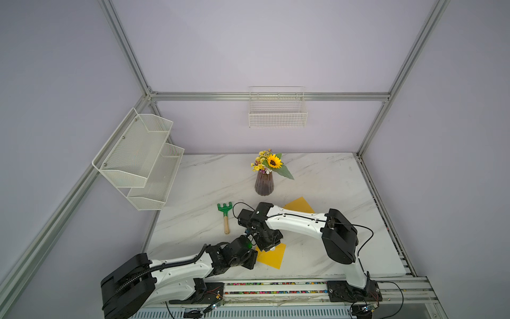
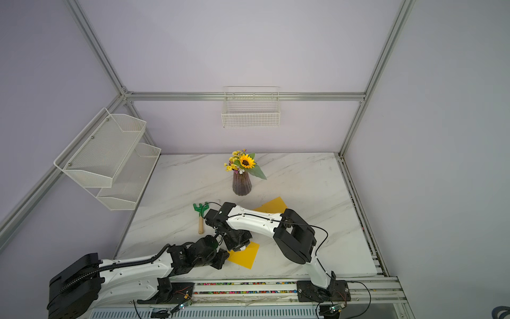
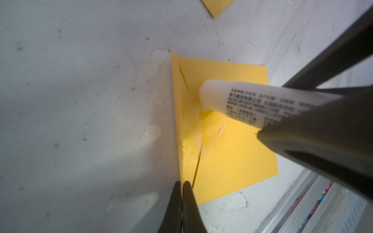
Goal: Seal the envelope with a glue stick
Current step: Apply the envelope at the center of the board.
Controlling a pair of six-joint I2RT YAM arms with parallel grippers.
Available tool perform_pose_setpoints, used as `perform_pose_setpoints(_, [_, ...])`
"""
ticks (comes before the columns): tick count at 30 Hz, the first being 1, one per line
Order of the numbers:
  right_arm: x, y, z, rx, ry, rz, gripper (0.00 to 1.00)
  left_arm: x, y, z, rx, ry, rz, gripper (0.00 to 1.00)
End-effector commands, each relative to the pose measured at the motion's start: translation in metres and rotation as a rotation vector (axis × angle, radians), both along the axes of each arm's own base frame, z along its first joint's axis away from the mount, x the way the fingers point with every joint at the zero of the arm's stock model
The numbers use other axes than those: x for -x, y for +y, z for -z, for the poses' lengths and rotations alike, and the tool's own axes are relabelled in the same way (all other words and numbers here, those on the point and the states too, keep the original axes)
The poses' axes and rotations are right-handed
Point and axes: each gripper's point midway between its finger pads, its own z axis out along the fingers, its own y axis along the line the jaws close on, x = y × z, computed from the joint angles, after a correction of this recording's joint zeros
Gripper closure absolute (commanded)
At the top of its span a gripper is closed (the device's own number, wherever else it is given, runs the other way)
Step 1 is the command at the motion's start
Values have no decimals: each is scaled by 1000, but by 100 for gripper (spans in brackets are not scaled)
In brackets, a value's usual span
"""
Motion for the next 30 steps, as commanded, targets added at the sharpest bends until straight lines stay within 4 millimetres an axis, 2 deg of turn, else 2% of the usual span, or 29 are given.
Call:
perform_pose_setpoints(1, [32, 33, 22, -185, 191, 10, 100, -5, -7, -7, 9, -28, 14, 100])
perform_pose_setpoints(3, [39, 50, 14, -282, 236, 11, 100, -5, -7, -8, 9, -28, 13, 99])
perform_pose_setpoints(5, [34, 48, 14, -260, 208, 24, 100, -5, -7, -7, 8, -26, 12, 99])
perform_pose_setpoints(7, [15, 24, 20, -116, 93, 27, 100, -4, -7, -6, 6, -23, 15, 99])
perform_pose_setpoints(10, [-15, -26, 22, 181, -81, 7, 100, -4, -7, -6, 5, -22, 15, 99])
perform_pose_setpoints(11, [-20, -37, 23, 246, -112, -2, 100, -4, -7, -6, 7, -23, 14, 99])
perform_pose_setpoints(13, [-21, -43, 24, 282, -117, -10, 100, -4, -6, -7, 7, -24, 13, 99])
perform_pose_setpoints(14, [-18, -38, 25, 257, -95, -9, 100, -5, -7, -7, 10, -24, 13, 99])
perform_pose_setpoints(16, [2, -13, 28, 104, 22, -5, 100, -4, -7, -7, 8, -23, 14, 99])
perform_pose_setpoints(18, [23, 26, 23, -122, 147, 2, 100, -4, -7, -7, 9, -24, 15, 99])
perform_pose_setpoints(19, [31, 38, 19, -193, 192, 4, 100, -4, -6, -7, 8, -24, 14, 99])
perform_pose_setpoints(20, [36, 47, 15, -244, 224, 3, 100, -4, -6, -7, 7, -25, 16, 99])
perform_pose_setpoints(22, [32, 47, 13, -241, 206, 10, 100, -5, -7, -8, 9, -26, 14, 99])
perform_pose_setpoints(23, [24, 39, 16, -192, 160, 21, 100, -4, -6, -8, 8, -26, 13, 99])
perform_pose_setpoints(27, [-15, -20, 24, 147, -44, 6, 100, -5, -7, -9, 11, -27, 15, 99])
perform_pose_setpoints(30, [-22, -31, 24, 220, -84, -6, 100, -4, -6, -9, 10, -26, 16, 99])
